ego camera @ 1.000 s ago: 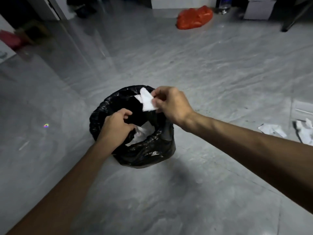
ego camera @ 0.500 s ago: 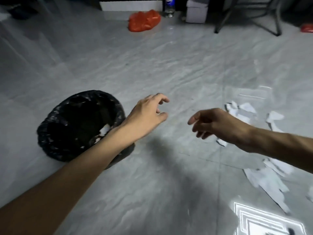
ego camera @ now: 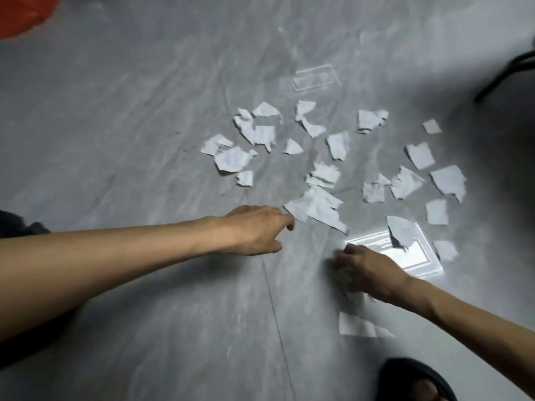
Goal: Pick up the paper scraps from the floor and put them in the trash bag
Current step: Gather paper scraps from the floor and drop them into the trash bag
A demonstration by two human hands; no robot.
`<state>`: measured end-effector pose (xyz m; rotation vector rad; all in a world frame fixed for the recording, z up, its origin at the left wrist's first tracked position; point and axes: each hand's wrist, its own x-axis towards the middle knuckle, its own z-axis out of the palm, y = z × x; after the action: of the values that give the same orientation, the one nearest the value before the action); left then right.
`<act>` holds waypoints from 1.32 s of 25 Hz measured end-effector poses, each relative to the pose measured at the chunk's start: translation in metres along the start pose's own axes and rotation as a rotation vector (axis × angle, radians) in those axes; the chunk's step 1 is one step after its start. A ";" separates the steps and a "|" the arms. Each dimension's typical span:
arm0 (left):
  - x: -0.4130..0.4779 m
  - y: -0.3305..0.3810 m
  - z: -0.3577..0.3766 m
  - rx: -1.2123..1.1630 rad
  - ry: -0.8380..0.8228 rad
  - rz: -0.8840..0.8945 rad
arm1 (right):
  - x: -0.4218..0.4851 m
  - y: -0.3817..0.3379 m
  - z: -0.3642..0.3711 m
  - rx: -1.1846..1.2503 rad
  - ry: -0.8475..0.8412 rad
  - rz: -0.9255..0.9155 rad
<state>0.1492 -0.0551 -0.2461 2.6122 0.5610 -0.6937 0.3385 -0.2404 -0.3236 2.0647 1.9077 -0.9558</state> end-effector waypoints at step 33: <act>0.061 -0.037 0.066 -0.202 0.363 -0.078 | -0.028 0.003 0.059 0.090 0.146 -0.576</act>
<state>0.1552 -0.0369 -0.3412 2.5450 0.7960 -0.1677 0.3225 -0.2954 -0.3553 1.6859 2.6599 -1.0280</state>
